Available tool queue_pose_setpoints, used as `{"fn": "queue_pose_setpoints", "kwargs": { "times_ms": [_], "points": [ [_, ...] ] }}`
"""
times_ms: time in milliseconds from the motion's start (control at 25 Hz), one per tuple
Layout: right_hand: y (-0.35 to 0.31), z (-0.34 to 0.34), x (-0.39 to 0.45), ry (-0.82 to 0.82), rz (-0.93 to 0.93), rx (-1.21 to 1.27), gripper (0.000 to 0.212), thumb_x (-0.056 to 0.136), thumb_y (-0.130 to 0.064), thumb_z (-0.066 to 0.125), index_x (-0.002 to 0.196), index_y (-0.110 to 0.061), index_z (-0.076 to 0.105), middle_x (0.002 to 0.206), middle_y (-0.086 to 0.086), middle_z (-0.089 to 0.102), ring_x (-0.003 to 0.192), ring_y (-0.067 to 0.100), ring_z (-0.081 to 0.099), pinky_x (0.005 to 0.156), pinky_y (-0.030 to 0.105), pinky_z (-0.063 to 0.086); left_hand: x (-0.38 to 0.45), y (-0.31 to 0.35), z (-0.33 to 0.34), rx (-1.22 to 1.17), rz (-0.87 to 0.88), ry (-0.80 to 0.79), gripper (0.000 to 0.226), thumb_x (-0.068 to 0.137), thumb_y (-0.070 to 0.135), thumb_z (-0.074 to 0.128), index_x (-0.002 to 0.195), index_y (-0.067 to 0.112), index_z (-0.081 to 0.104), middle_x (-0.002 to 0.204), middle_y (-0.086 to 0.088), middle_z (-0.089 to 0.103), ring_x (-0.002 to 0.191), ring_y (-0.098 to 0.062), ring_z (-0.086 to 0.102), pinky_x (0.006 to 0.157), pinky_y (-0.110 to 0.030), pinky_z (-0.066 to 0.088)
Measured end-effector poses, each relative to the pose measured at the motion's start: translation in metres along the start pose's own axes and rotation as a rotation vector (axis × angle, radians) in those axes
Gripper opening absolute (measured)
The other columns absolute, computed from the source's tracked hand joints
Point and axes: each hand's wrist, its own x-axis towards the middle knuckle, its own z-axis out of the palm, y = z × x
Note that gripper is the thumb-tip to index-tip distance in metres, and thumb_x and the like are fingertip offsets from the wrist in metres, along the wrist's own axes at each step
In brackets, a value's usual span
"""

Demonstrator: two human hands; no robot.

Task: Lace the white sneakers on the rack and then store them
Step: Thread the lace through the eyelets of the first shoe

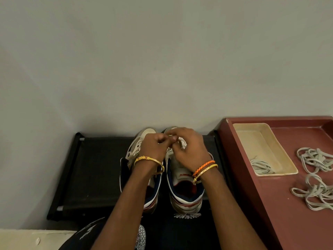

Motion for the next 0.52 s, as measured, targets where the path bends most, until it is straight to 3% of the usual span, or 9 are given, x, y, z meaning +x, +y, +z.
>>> {"fn": "queue_pose_setpoints", "kwargs": {
  "times_ms": [160, 240, 320, 400, 520],
  "points": [
    [0.003, -0.008, 0.001, 0.045, 0.099, 0.131, 0.025, 0.086, -0.001, 0.059, 0.108, -0.006, 0.07, 0.099, 0.007, 0.071, 0.086, 0.013, 0.065, 0.079, 0.013, 0.05, 0.007, 0.002, 0.002, -0.074, -0.021, 0.023, 0.016, 0.085, 0.026, 0.066, 0.07, 0.02, 0.07, 0.061, 0.006, 0.064, 0.051, 0.001, 0.053, 0.063, -0.023, 0.044],
    [0.007, -0.014, 0.001, 0.11, 0.179, 0.161, 0.015, 0.086, -0.006, 0.065, 0.098, -0.007, 0.073, 0.082, 0.002, 0.071, 0.068, 0.005, 0.062, 0.066, 0.014, 0.05, 0.011, 0.004, 0.001, -0.083, -0.015, -0.008, 0.02, 0.085, 0.031, 0.066, 0.071, 0.018, 0.071, 0.061, 0.005, 0.065, 0.048, 0.002, 0.05, 0.061, -0.018, 0.046],
    [0.016, -0.016, 0.003, 0.185, 0.335, 0.147, 0.009, 0.084, -0.009, 0.068, 0.09, -0.007, 0.074, 0.07, -0.003, 0.068, 0.058, 0.003, 0.058, 0.062, 0.017, 0.049, 0.016, 0.0, 0.0, -0.067, -0.021, -0.028, 0.019, 0.086, 0.03, 0.065, 0.078, 0.015, 0.073, 0.068, 0.005, 0.067, 0.054, 0.001, 0.054, 0.063, -0.016, 0.047],
    [0.032, -0.013, 0.002, 0.178, 0.509, 0.053, 0.011, 0.084, -0.013, 0.069, 0.091, -0.007, 0.075, 0.078, 0.005, 0.071, 0.068, 0.01, 0.062, 0.072, 0.022, 0.05, 0.023, -0.012, -0.001, 0.072, -0.021, -0.014, 0.013, 0.088, 0.022, 0.064, 0.088, 0.012, 0.073, 0.081, 0.0, 0.069, 0.072, -0.007, 0.06, 0.074, -0.022, 0.046],
    [0.044, 0.001, 0.0, -0.032, 0.592, -0.217, 0.014, 0.083, -0.025, 0.069, 0.093, -0.019, 0.076, 0.105, 0.009, 0.065, 0.103, 0.025, 0.058, 0.09, 0.036, 0.049, 0.031, -0.03, 0.0, 0.347, -0.053, 0.016, 0.016, 0.09, 0.014, 0.059, 0.097, 0.013, 0.073, 0.098, -0.006, 0.07, 0.092, -0.019, 0.062, 0.079, -0.024, 0.044]
  ]
}}
